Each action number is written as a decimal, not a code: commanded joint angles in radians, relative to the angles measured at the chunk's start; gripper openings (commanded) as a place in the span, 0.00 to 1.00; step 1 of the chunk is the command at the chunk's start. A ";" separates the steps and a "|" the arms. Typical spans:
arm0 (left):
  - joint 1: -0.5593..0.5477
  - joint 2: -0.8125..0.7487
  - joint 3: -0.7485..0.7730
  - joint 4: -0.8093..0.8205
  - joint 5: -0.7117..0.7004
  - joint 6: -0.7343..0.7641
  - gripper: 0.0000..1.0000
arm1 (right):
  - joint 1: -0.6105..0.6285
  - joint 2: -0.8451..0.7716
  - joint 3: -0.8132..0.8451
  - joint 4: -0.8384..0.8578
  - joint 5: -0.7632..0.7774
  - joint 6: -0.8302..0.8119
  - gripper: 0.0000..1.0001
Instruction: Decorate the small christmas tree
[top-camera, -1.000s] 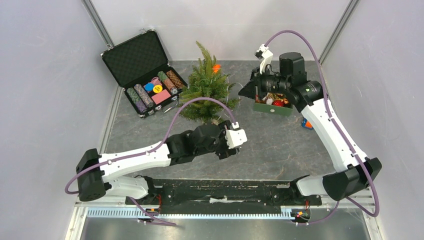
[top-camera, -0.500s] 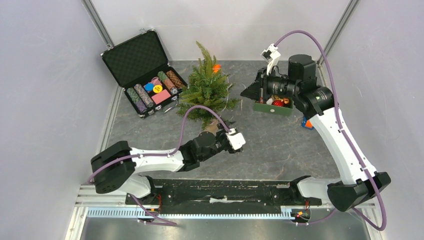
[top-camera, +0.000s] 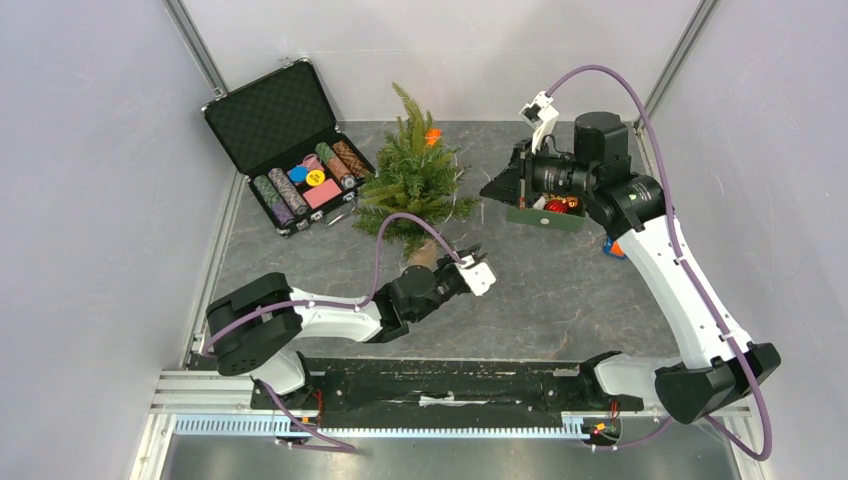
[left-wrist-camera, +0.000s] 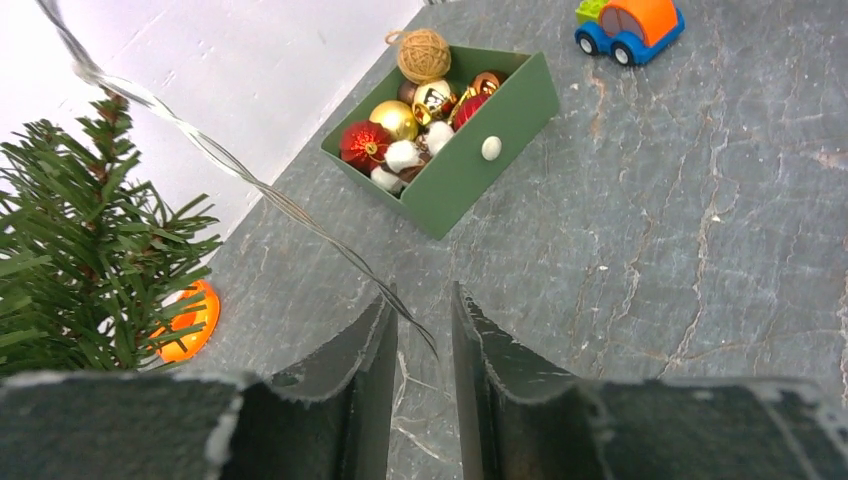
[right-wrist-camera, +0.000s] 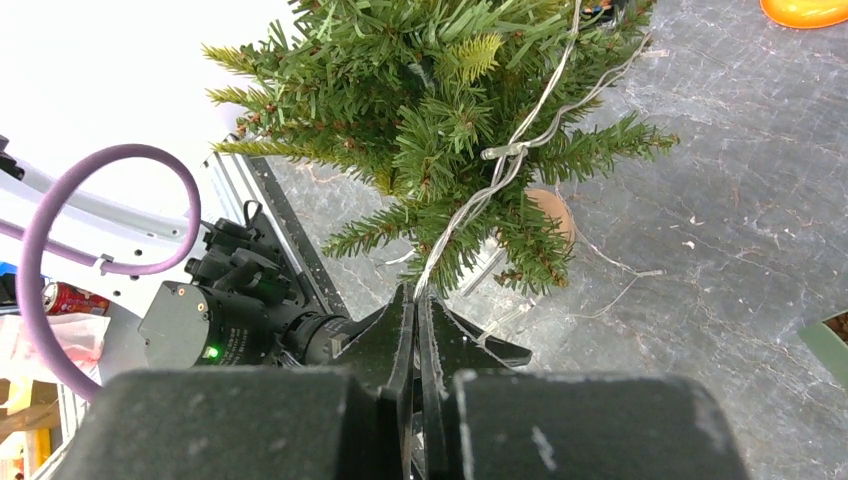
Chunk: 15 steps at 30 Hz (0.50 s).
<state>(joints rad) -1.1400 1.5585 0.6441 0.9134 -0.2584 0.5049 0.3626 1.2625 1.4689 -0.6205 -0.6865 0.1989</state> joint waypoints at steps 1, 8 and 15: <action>0.004 -0.027 0.025 0.110 -0.014 -0.032 0.32 | -0.002 -0.035 -0.029 0.054 -0.030 0.027 0.00; 0.039 -0.002 0.056 0.061 -0.066 -0.074 0.02 | -0.002 -0.040 -0.036 0.059 -0.035 0.027 0.00; 0.059 -0.183 0.055 -0.290 0.102 -0.171 0.02 | -0.002 -0.057 -0.033 0.059 0.029 0.019 0.00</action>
<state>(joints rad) -1.0946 1.5181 0.6682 0.8375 -0.2653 0.4351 0.3626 1.2449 1.4334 -0.5919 -0.6979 0.2146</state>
